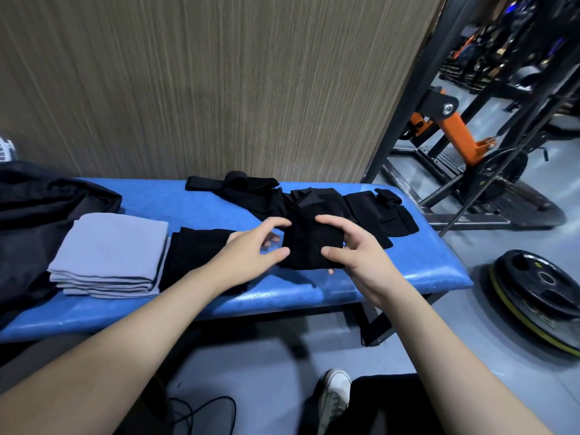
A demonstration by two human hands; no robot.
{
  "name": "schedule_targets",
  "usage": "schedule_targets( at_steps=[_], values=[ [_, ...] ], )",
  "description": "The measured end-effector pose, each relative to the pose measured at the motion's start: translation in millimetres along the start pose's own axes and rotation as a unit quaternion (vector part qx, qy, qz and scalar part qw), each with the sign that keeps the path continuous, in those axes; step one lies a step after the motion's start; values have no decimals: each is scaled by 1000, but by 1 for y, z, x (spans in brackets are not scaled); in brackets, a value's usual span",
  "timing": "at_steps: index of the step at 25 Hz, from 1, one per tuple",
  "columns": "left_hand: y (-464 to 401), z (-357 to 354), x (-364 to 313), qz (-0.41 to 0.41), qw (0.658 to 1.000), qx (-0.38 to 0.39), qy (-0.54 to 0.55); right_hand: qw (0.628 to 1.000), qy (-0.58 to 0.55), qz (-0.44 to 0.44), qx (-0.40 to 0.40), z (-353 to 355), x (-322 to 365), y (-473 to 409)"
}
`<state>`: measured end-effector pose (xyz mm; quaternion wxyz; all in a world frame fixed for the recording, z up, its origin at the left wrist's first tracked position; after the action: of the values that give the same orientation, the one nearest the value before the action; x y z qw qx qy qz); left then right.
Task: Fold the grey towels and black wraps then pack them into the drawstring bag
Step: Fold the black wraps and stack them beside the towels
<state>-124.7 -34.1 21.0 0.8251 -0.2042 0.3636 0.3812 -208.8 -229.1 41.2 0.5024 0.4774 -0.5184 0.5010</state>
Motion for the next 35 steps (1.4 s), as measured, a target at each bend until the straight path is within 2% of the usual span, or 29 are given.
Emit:
schedule_targets(
  at_steps=[2,3,6,8,12,14,17,24,29,32,35],
  values=[
    [1,6,-7,24,986,20,162,998,-56,13,3,4,5,2],
    [3,8,-12,32,977,35,209,997,-77,15,5,6,6,3],
    [9,12,-26,4,945,65,319,995,-102,18,16,8,9,6],
    [11,14,-30,-12,930,49,364,995,-95,18,18,8,10,7],
    [16,29,-22,15,965,-38,257,1000,5,1,-16,3,10,0],
    [23,43,-15,28,970,-80,227,999,24,-8,-29,-7,10,-7],
    [38,69,2,55,971,-126,195,1000,18,-12,-4,-34,8,-19],
    [76,101,44,118,980,-150,51,994,90,-36,41,-95,-6,-45],
    [80,101,52,115,983,-132,-63,986,142,-60,63,-103,-15,-47],
    [78,101,57,107,980,-128,-108,984,155,-63,63,-104,-18,-49],
    [77,97,62,115,978,-105,-139,972,215,-62,75,-106,-24,-51]
  ],
)
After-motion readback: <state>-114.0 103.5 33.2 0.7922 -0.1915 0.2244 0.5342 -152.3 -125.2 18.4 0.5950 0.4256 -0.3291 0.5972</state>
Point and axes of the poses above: each hand's wrist, its own y-axis away from the middle knuckle, its own z-axis out of the back of the hand, x = y × z, the point moved 3 cm from there along -y, towards the middle knuckle, and after that the axes turned 2 degrees about x, right-handed, at the moved point
